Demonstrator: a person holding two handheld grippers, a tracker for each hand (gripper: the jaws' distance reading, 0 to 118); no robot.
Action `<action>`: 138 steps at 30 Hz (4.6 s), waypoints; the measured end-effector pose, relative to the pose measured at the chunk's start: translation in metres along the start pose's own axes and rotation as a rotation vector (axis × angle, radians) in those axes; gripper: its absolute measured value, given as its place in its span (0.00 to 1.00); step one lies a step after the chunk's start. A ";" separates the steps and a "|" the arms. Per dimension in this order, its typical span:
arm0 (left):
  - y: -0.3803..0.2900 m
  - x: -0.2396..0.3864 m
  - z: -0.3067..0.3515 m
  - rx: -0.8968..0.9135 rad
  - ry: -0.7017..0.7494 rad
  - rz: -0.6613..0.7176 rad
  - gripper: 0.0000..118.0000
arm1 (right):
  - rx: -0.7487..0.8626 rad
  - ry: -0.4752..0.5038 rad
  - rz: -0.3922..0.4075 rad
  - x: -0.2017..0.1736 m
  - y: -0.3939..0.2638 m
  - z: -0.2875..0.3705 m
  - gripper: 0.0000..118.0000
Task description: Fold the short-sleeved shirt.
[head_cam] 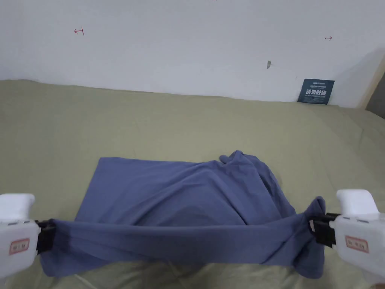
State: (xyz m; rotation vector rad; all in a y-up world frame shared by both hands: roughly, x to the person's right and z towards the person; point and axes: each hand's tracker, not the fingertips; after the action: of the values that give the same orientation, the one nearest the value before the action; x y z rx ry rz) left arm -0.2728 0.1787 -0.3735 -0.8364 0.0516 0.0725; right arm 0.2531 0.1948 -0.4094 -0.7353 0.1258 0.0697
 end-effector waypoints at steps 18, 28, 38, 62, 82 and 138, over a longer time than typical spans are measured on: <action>0.018 -0.020 -0.067 -0.112 0.059 0.146 0.82 | -0.055 -0.034 -0.065 0.029 0.018 -0.094 0.71; -0.058 0.004 0.012 -0.092 0.066 0.045 0.02 | -0.119 -0.068 -0.033 -0.010 -0.043 -0.006 0.00; -0.065 0.001 0.003 -0.077 0.077 0.047 0.00 | -0.167 -0.047 -0.053 -0.018 -0.076 -0.005 0.00; -0.011 0.015 -0.091 -0.246 0.030 0.042 0.05 | -0.184 0.006 -0.227 0.024 -0.049 -0.047 0.91; -0.001 0.007 -0.064 -0.206 -0.042 0.037 0.05 | -0.265 0.071 -0.122 0.026 -0.027 -0.062 0.05; 0.117 0.014 -0.119 -0.298 -0.029 0.029 0.99 | -0.209 0.071 -0.061 -0.010 -0.009 0.003 0.00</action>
State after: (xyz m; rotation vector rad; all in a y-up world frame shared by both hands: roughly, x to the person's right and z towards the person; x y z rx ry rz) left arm -0.2712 0.1687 -0.5409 -1.1324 0.0261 0.1214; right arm 0.2446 0.1894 -0.3999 -0.9498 0.1653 -0.0021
